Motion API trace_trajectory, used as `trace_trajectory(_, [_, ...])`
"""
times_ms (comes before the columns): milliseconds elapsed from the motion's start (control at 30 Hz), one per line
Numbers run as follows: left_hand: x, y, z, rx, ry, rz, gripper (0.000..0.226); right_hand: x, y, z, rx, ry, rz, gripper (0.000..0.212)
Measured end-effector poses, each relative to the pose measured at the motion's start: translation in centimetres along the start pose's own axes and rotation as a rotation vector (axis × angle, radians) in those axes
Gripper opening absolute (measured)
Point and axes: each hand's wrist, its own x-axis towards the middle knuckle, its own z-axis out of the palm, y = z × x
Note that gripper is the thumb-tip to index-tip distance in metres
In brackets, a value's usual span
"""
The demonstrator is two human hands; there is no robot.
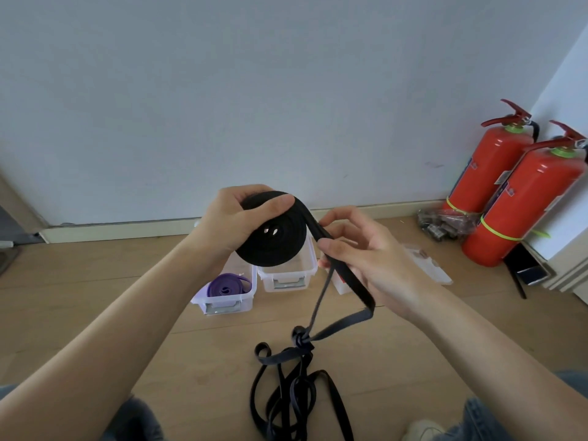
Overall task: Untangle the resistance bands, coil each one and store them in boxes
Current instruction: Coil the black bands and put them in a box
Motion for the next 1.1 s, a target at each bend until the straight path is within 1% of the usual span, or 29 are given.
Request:
trace_trajectory(100, [0.0,0.0,0.3,-0.001,0.062,0.038,0.011,0.0,0.2,0.7,-0.013,0.020,-0.025,0.016])
trace_trajectory(167, [-0.2,-0.1,0.7,-0.008,0.119,0.057,0.012,-0.1,0.5,1.2,0.024,0.048,-0.031,0.018])
trace_trajectory(200, [-0.4,-0.4,1.2,-0.030,0.156,0.047,0.013,-0.1,0.7,1.5,0.055,0.064,-0.032,0.020])
trace_trajectory(267, [-1.0,-1.1,2.4,-0.155,0.197,-0.050,0.014,-0.3,1.0,1.8,0.102,0.102,-0.022,0.022])
trace_trajectory(333, [-1.3,-1.5,3.1,-0.310,0.145,-0.196,0.021,-0.4,1.0,1.6,0.082,0.137,-0.016,0.021])
trace_trajectory(367, [-1.3,-1.6,2.9,-0.323,0.087,-0.253,0.022,-0.4,0.8,1.2,0.046,0.149,-0.022,0.019])
trace_trajectory(433, [-0.9,-1.2,1.8,-0.241,-0.071,-0.297,0.020,-0.3,0.3,0.2,-0.020,0.154,-0.048,0.016])
trace_trajectory(500, [-0.9,-1.0,1.4,-0.107,-0.198,-0.279,0.024,-0.3,-0.1,-0.2,-0.076,0.117,-0.073,0.014])
trace_trajectory(533, [-1.0,-1.0,1.7,-0.043,-0.214,-0.255,0.023,-0.3,-0.1,0.0,-0.108,0.090,-0.079,0.015])
trace_trajectory(667, [-1.1,-1.3,2.6,0.187,-0.087,-0.130,0.018,-0.1,0.7,0.5,-0.134,0.069,-0.019,0.016])
trace_trajectory(733, [-0.7,-1.1,2.0,0.185,-0.064,-0.105,0.016,0.0,0.4,0.1,-0.076,0.071,0.020,0.015])
trace_trajectory(800, [-0.6,-0.8,1.4,0.164,-0.075,-0.087,0.016,0.2,-0.1,-0.4,-0.037,0.061,0.036,0.013])
trace_trajectory(900, [-0.5,-0.5,1.2,0.145,-0.100,-0.053,0.014,0.2,-0.5,-0.6,-0.061,0.051,0.020,0.012])
trace_trajectory(1033, [-0.3,-0.9,1.5,0.146,-0.011,0.016,0.006,0.0,-0.1,0.0,-0.096,0.024,0.056,0.014])
trace_trajectory(1100, [-0.2,-1.0,1.6,0.130,0.053,0.056,0.007,-0.1,0.1,0.2,-0.076,0.008,0.073,0.017])
